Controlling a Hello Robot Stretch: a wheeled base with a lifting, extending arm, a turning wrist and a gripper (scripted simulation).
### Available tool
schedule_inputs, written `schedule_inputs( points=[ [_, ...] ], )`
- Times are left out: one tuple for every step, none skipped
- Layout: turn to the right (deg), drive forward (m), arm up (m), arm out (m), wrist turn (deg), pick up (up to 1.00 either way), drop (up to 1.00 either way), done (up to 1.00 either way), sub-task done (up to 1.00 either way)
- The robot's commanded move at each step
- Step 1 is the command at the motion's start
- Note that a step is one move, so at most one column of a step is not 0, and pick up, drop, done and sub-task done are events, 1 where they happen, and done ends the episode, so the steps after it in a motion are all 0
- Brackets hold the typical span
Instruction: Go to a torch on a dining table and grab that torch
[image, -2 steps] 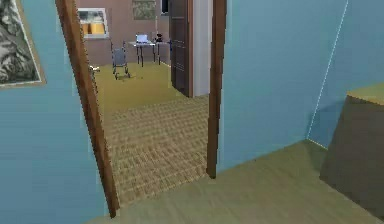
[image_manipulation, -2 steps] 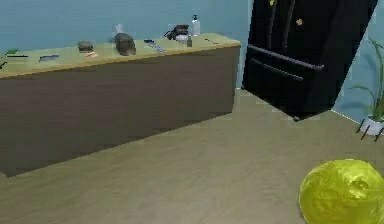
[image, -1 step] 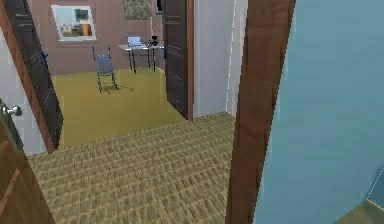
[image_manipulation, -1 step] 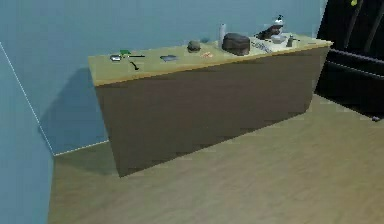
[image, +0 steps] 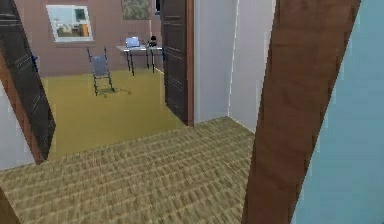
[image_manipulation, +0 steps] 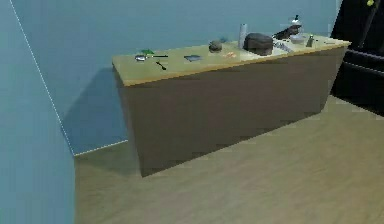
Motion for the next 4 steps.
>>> schedule_inputs(
  points=[
    [-15.0, 0.0, 0.0, 0.0, 0.0, 0.0, 0.0, 0.0, 0.0],
    [0.0, 1.0, 0.0, 0.0, 0.0, 0.0, 0.0, 0.0, 0.0],
    [-3.0, 0.0, 0.0, 0.0, 0.0, 0.0, 0.0, 0.0, 0.0],
    [-3.0, 0.0, 0.0, 0.0, 0.0, 0.0, 0.0, 0.0, 0.0]
  ],
)
